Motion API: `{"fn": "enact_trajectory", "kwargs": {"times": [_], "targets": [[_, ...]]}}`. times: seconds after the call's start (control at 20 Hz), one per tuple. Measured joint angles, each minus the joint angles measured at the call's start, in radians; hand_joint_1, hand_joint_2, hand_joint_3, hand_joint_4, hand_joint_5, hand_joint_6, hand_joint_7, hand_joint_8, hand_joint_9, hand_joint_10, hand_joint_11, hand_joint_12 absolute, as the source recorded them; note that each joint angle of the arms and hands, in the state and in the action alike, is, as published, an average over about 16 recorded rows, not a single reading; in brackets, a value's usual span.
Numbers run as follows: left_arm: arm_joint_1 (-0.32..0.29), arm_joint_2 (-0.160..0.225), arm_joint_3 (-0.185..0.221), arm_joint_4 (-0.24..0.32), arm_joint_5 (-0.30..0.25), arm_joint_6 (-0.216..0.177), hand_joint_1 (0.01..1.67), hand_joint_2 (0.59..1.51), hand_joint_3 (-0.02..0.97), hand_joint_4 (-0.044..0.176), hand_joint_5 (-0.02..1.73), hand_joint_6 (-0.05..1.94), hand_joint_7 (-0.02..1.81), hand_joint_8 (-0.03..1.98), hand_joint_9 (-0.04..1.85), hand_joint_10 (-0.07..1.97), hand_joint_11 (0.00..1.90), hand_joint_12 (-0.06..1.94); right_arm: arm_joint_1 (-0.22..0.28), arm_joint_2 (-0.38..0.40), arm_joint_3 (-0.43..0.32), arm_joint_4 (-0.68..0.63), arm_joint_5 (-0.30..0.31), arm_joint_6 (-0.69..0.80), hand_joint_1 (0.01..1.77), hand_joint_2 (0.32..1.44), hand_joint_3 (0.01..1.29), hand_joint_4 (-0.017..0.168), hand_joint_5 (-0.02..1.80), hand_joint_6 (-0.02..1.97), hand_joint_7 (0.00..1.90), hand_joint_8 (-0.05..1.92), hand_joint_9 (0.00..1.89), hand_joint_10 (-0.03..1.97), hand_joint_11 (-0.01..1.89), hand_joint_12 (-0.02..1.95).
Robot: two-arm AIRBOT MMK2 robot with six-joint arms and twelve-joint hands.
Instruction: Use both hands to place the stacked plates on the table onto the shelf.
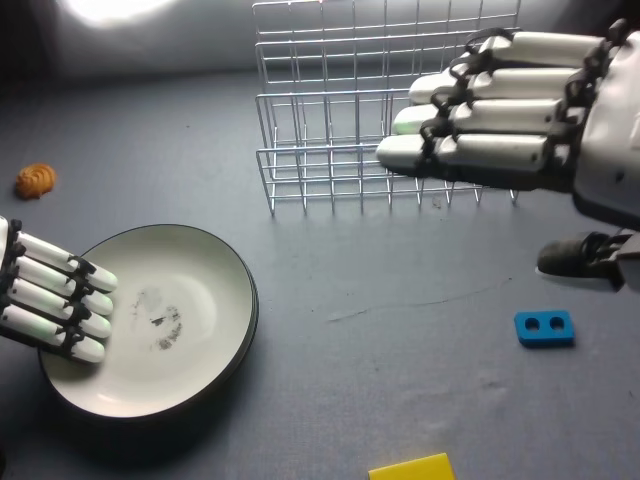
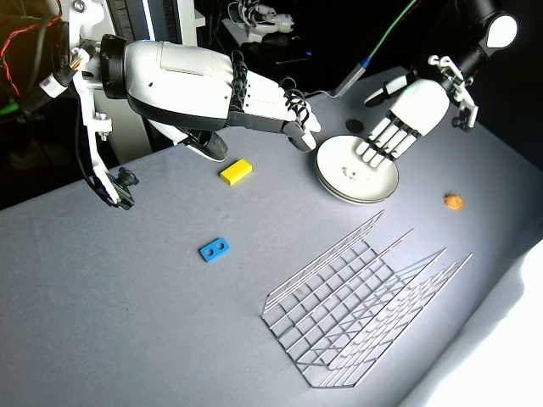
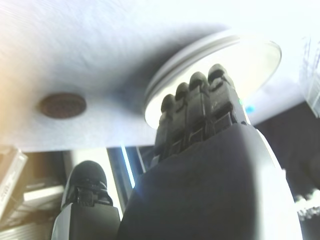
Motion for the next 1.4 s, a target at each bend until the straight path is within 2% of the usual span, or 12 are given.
{"fn": "enact_trajectory", "kwargs": {"times": [0.3, 0.55, 0.8, 1.05, 1.4], "targets": [[0.011, -0.012, 0.013, 0.007, 0.005, 0.002, 0.02, 1.142, 0.018, 0.000, 0.07, -0.01, 0.05, 0.00, 0.04, 0.01, 0.02, 0.00, -0.004, -0.023, 0.000, 0.002, -0.017, -0.044, 1.25, 1.00, 0.02, 0.004, 0.20, 0.02, 0.21, 0.01, 0.19, 0.01, 0.02, 0.66], [0.013, -0.015, 0.003, 0.014, 0.016, 0.002, 0.02, 1.143, 0.018, 0.003, 0.06, -0.02, 0.02, 0.00, 0.02, 0.00, 0.02, 0.00, -0.019, -0.045, 0.000, 0.023, -0.031, -0.109, 1.24, 1.01, 0.02, 0.004, 0.20, 0.02, 0.20, 0.01, 0.19, 0.01, 0.02, 0.62], [0.000, -0.018, -0.038, 0.023, 0.040, -0.005, 0.02, 1.144, 0.018, 0.004, 0.05, -0.01, 0.01, -0.01, 0.01, 0.00, 0.02, 0.00, -0.034, -0.065, 0.000, 0.067, -0.036, -0.179, 1.22, 1.04, 0.02, 0.004, 0.18, 0.02, 0.18, 0.01, 0.16, 0.01, 0.02, 0.56], [-0.025, -0.021, -0.095, 0.033, 0.074, -0.018, 0.02, 1.146, 0.018, 0.004, 0.05, -0.01, 0.00, -0.01, 0.03, 0.00, 0.02, 0.00, -0.046, -0.101, 0.005, 0.109, -0.045, -0.248, 1.21, 1.07, 0.02, 0.004, 0.16, 0.02, 0.16, 0.01, 0.14, 0.01, 0.02, 0.51], [-0.062, -0.023, -0.164, 0.044, 0.118, -0.036, 0.02, 1.149, 0.018, 0.004, 0.07, -0.01, 0.01, -0.01, 0.05, 0.00, 0.02, 0.01, -0.038, -0.214, 0.068, 0.141, -0.087, -0.297, 1.19, 1.08, 0.02, 0.004, 0.15, 0.02, 0.15, 0.01, 0.13, 0.01, 0.02, 0.49]]}}
